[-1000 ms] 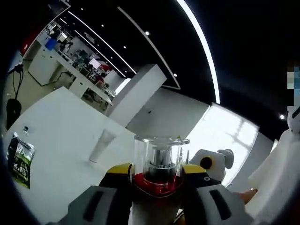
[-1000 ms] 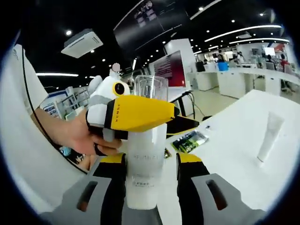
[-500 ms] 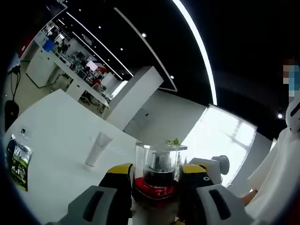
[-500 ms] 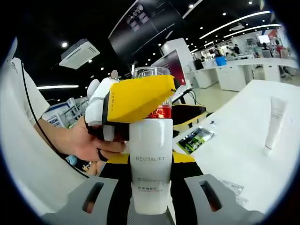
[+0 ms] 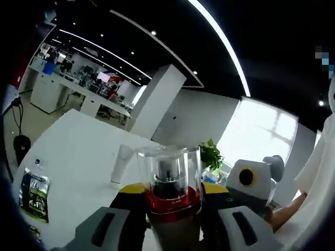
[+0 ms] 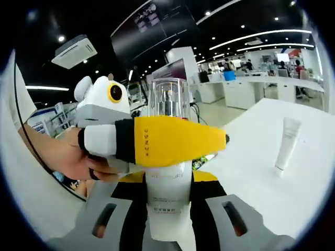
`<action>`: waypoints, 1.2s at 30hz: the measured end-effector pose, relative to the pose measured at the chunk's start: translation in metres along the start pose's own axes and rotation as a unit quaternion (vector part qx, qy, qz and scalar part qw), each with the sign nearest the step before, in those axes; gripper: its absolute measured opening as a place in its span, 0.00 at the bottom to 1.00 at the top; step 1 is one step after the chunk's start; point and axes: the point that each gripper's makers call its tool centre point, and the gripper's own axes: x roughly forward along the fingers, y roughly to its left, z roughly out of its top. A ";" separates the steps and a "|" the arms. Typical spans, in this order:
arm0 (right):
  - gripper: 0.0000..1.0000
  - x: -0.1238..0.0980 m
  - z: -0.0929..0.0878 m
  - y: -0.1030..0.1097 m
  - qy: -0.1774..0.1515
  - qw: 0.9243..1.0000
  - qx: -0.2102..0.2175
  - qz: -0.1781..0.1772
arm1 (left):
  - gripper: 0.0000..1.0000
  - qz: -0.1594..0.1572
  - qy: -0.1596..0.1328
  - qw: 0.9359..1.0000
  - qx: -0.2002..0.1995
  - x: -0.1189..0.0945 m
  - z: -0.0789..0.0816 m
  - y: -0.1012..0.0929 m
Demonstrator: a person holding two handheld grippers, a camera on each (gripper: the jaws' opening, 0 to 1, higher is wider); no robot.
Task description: Arrange the skincare products in the storage area until every visible bottle or jar stands upright without overlapping.
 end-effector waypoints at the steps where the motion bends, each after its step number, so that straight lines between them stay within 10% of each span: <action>1: 0.27 -0.001 -0.002 -0.002 0.009 1.000 -0.025 -0.008 | 0.41 0.002 -0.007 1.000 -0.015 0.001 0.001 -0.001; 18: 0.28 0.005 0.005 0.003 0.011 0.999 -0.052 -0.005 | 0.37 0.008 -0.001 0.999 -0.032 -0.008 0.005 0.004; 36: 0.34 -0.009 0.013 0.032 -0.013 0.987 -0.021 0.156 | 0.37 -0.134 0.011 0.991 -0.013 -0.024 0.008 -0.030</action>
